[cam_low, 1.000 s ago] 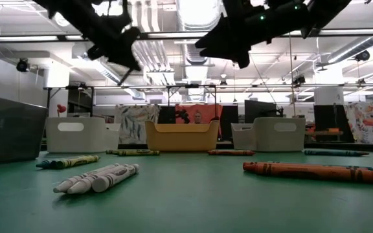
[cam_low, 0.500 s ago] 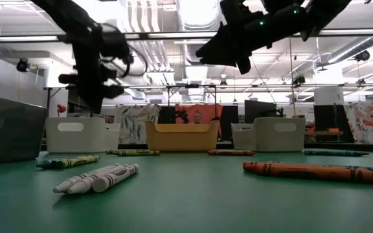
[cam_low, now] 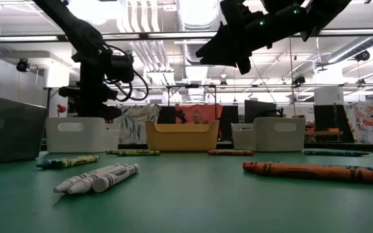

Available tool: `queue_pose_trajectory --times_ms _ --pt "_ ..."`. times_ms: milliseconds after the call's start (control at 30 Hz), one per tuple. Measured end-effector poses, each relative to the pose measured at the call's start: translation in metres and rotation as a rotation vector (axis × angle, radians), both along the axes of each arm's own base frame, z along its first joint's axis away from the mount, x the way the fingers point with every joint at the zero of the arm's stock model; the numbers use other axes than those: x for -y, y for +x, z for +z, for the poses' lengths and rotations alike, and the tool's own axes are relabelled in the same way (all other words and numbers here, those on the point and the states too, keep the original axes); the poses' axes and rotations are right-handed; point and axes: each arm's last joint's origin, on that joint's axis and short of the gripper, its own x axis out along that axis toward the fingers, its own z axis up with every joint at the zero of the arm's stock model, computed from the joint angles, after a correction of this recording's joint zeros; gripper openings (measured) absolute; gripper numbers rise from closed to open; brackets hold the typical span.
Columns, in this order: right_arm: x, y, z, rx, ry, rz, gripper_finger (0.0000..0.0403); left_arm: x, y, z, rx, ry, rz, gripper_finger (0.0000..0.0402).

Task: Sort crayons
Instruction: Put the blue crayon into the white bin, then put the green crayon into the yellow bin

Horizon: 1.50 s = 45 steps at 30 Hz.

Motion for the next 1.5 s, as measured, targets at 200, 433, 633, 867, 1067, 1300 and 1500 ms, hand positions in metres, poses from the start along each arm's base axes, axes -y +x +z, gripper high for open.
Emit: queue_pose_trajectory --times_ms 200,433,633,867,1067,1300,1500 --pt "0.000 0.000 0.000 -0.001 0.014 -0.003 0.0137 0.001 -0.001 0.005 0.012 0.018 -0.004 0.0072" --pt "0.000 -0.002 -0.006 -0.040 0.087 -0.024 0.0129 0.021 0.005 0.028 0.079 0.075 -0.095 0.0075" --pt "-0.001 -0.003 -0.010 -0.074 0.153 -0.036 0.0128 0.056 0.015 0.055 0.198 0.145 -0.237 0.0075" --pt "-0.004 -0.004 -0.013 -0.134 0.268 0.033 0.0127 0.111 0.028 0.082 0.352 0.206 -0.504 0.0075" --pt "-0.011 -0.004 -0.002 -0.353 0.328 0.042 0.0118 0.161 0.043 0.086 0.406 0.204 -0.762 0.0075" --pt "-0.027 -0.012 0.023 -0.593 0.314 0.060 0.0108 0.202 0.063 0.065 0.318 0.126 -1.061 0.0075" --pt "-0.034 -0.024 0.035 -0.761 0.312 0.060 0.0099 0.211 0.086 0.036 0.289 0.004 -1.182 0.0075"
